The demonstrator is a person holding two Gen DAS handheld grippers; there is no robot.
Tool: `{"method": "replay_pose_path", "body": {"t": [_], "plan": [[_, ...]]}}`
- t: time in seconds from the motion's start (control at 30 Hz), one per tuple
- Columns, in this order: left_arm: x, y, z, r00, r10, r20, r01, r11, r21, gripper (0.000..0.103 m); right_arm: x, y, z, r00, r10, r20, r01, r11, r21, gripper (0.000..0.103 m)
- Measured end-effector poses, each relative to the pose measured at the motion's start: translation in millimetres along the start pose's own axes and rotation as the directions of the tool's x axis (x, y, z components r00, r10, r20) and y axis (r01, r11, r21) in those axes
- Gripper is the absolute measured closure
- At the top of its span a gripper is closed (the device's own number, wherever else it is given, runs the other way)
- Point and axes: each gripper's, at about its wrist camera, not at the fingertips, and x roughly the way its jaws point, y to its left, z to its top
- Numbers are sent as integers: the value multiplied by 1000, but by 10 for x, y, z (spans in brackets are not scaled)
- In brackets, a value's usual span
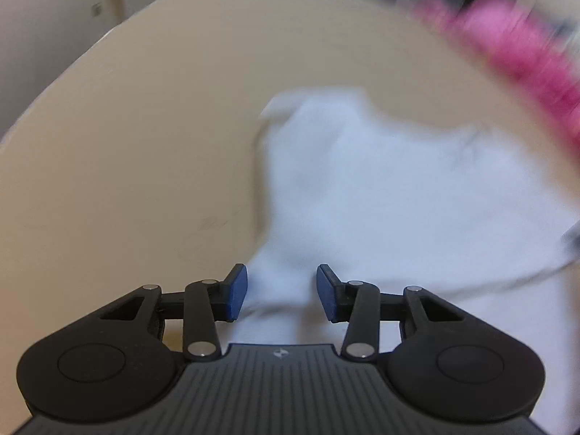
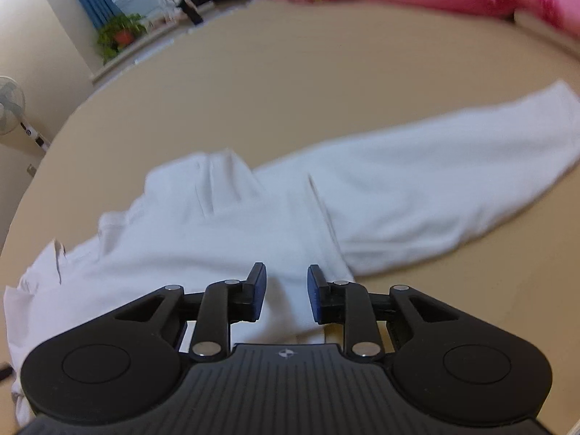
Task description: Fold small clothes
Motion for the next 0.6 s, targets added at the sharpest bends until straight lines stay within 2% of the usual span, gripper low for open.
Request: {"method": "replay_pose_path", "body": {"t": [0.07, 0.1, 0.17, 0.2, 0.23, 0.3, 0.33, 0.43, 0.5, 0.6], "plan": [[-48, 4, 15, 1000, -4, 26, 4, 1000, 0, 52, -56, 33, 31, 999, 6, 42, -5, 1000, -23, 68], [-117, 0, 32, 997, -31, 64, 31, 999, -5, 52, -23, 13, 39, 1000, 19, 20, -19, 1000, -12, 65], [-234, -38, 53, 989, -85, 122, 85, 996, 4, 52, 144, -72, 20, 997, -12, -80, 14, 1000, 28, 65], [-255, -54, 39, 985, -105, 134, 104, 995, 12, 52, 139, -109, -36, 996, -17, -92, 21, 999, 41, 66], [-234, -84, 31, 987, -111, 119, 108, 994, 27, 52, 128, -125, -24, 997, -15, -81, 19, 999, 51, 66], [-77, -137, 4, 998, -61, 28, 60, 997, 52, 52, 36, -112, 36, 999, -18, -30, 19, 999, 41, 66], [-26, -140, -12, 999, -39, 8, 38, 997, 67, 51, 24, -81, 50, 1000, -17, -3, 17, 999, 40, 66], [-138, -109, 35, 996, -66, 59, 64, 997, 45, 50, -46, -201, 132, 999, -12, 41, 8, 995, 97, 66], [-245, -79, 44, 990, -98, 101, 96, 995, 25, 50, -58, -305, 176, 998, -33, 55, 25, 991, 131, 66], [-364, -92, 69, 983, -106, 151, 104, 994, 20, 49, -56, -430, 254, 995, -72, 74, 61, 988, 141, 65]]}}
